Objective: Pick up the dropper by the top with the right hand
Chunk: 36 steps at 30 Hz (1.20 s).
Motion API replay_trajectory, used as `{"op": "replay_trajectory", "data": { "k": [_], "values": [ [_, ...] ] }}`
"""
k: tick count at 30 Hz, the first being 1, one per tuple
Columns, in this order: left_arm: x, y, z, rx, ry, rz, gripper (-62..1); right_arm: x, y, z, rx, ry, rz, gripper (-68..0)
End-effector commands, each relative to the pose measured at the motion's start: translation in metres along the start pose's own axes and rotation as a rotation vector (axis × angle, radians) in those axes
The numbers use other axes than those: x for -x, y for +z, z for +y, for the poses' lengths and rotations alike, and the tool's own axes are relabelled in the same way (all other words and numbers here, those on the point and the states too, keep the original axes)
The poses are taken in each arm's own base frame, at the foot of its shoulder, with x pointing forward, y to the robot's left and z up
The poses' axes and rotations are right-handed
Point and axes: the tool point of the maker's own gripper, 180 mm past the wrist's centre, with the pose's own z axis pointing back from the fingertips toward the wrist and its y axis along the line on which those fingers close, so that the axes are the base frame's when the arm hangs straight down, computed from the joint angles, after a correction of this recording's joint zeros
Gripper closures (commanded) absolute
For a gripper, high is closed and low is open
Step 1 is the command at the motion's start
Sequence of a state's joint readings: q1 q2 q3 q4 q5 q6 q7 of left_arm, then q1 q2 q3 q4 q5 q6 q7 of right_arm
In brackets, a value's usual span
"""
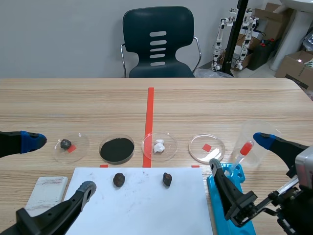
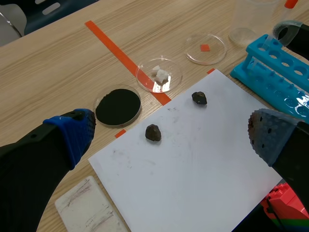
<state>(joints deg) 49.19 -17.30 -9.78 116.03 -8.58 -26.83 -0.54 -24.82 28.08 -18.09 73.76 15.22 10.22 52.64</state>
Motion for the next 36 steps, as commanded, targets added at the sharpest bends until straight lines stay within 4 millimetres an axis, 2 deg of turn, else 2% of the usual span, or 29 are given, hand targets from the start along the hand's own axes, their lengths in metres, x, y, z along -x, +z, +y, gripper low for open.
{"op": "replay_trajectory", "data": {
  "k": [1,10,15,21,29,36],
  "values": [
    [-0.01,0.0,-0.002,0.004,0.006,-0.036,-62.3,-0.007,-0.001,-0.005,0.012,0.012,-0.029,-65.0],
    [-0.01,0.0,-0.002,0.004,0.006,-0.036,-62.3,-0.008,-0.001,-0.008,0.027,0.031,-0.032,-64.6],
    [-0.01,0.0,-0.002,0.004,0.006,-0.036,-62.3,-0.013,0.0,-0.007,0.024,0.028,-0.063,-53.2],
    [-0.01,0.0,-0.002,0.004,0.006,-0.036,-62.3,-0.012,0.004,-0.003,0.015,0.027,-0.058,-51.7],
    [-0.01,0.0,-0.002,0.004,0.006,-0.036,-62.3,-0.01,0.005,-0.002,0.015,0.026,-0.047,-43.8],
    [-0.01,0.0,-0.002,0.004,0.006,-0.036,-62.3,-0.003,0.005,-0.003,0.019,0.029,-0.01,-43.4]
  ]
}}
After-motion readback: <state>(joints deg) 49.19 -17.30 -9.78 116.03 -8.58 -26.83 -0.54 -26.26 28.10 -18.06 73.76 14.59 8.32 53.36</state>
